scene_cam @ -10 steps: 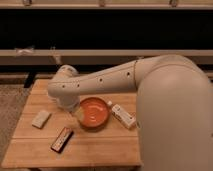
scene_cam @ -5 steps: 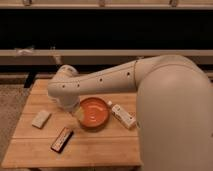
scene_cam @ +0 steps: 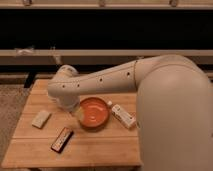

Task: Place the eraser in the ceramic cup

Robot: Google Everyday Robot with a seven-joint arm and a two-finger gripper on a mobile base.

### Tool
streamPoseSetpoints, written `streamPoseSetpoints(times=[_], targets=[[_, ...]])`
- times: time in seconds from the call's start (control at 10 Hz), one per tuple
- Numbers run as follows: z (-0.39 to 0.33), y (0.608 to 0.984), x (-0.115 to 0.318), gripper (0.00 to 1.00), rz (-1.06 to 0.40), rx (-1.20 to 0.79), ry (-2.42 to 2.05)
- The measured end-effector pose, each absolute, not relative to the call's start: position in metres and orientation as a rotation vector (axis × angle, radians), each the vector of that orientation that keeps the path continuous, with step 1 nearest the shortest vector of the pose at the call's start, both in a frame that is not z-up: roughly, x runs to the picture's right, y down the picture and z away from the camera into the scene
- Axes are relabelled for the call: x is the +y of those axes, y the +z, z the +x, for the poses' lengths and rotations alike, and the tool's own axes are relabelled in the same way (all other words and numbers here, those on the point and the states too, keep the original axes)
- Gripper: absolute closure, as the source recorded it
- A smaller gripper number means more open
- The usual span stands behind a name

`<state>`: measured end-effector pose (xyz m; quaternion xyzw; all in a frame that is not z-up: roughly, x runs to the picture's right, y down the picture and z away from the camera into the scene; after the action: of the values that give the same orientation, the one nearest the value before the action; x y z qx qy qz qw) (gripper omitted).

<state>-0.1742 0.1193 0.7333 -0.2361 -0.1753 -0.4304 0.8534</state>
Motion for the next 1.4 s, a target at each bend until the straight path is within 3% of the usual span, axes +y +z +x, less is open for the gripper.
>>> streamPoseSetpoints(times=[1.4], targets=[[-0.1778,0.7309,0.1215,0.2,-0.474,-0.399,-0.924]])
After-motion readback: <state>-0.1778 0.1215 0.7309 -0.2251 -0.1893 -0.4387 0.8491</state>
